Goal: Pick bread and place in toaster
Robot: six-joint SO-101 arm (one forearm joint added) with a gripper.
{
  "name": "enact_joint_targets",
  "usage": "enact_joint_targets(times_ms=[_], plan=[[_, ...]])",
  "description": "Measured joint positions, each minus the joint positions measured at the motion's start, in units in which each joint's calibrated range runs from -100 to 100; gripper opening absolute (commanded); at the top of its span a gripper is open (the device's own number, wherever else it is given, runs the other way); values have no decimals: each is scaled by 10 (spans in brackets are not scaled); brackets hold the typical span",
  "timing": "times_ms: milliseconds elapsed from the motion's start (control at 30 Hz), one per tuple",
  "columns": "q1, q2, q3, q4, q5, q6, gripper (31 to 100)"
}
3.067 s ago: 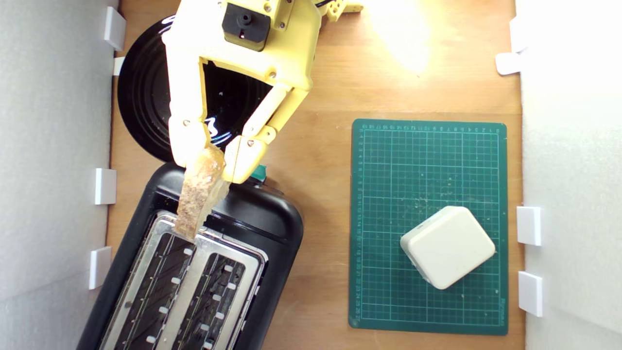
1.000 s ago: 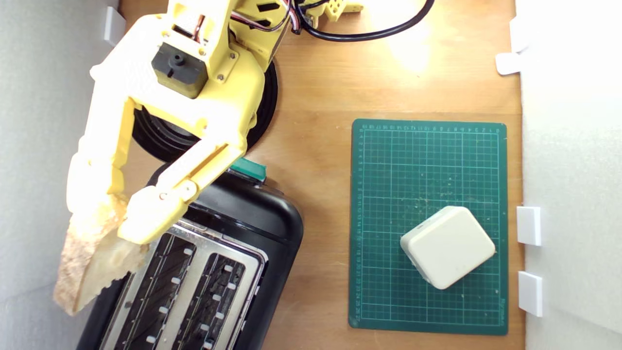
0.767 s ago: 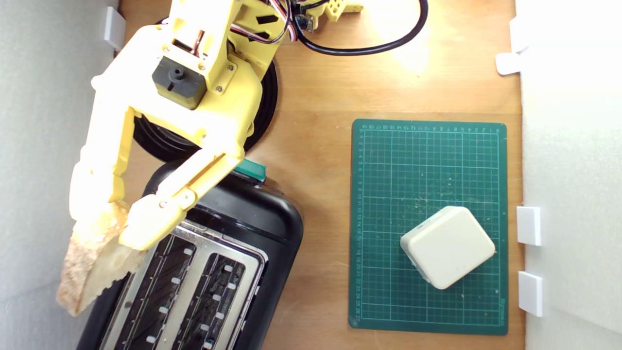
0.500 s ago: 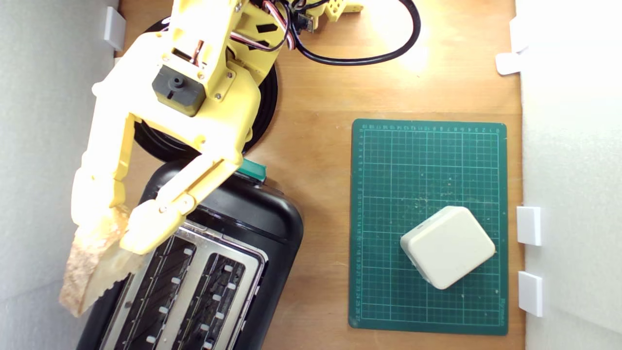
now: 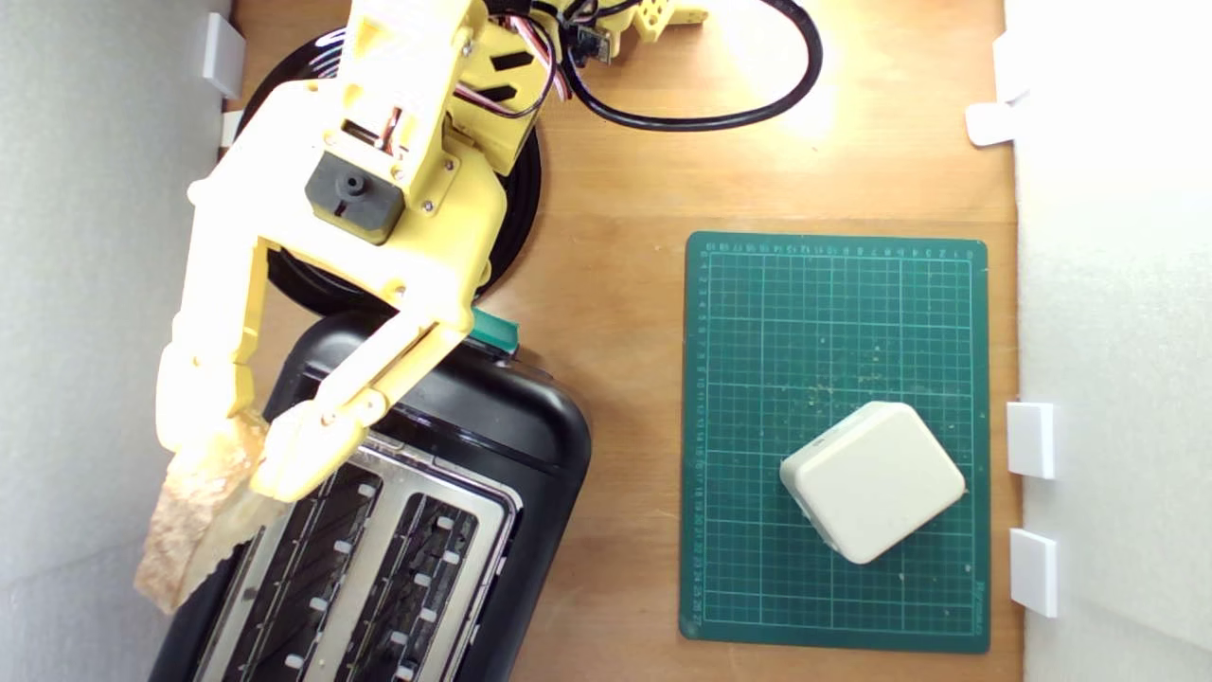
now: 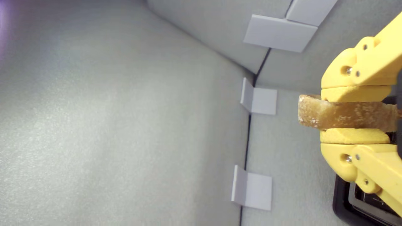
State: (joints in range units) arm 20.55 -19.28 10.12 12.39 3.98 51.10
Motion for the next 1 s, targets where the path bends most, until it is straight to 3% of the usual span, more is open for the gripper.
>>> enact_joint_targets(times_ms=[1000], plan=[[-17, 26, 29, -2, 0, 11, 469]])
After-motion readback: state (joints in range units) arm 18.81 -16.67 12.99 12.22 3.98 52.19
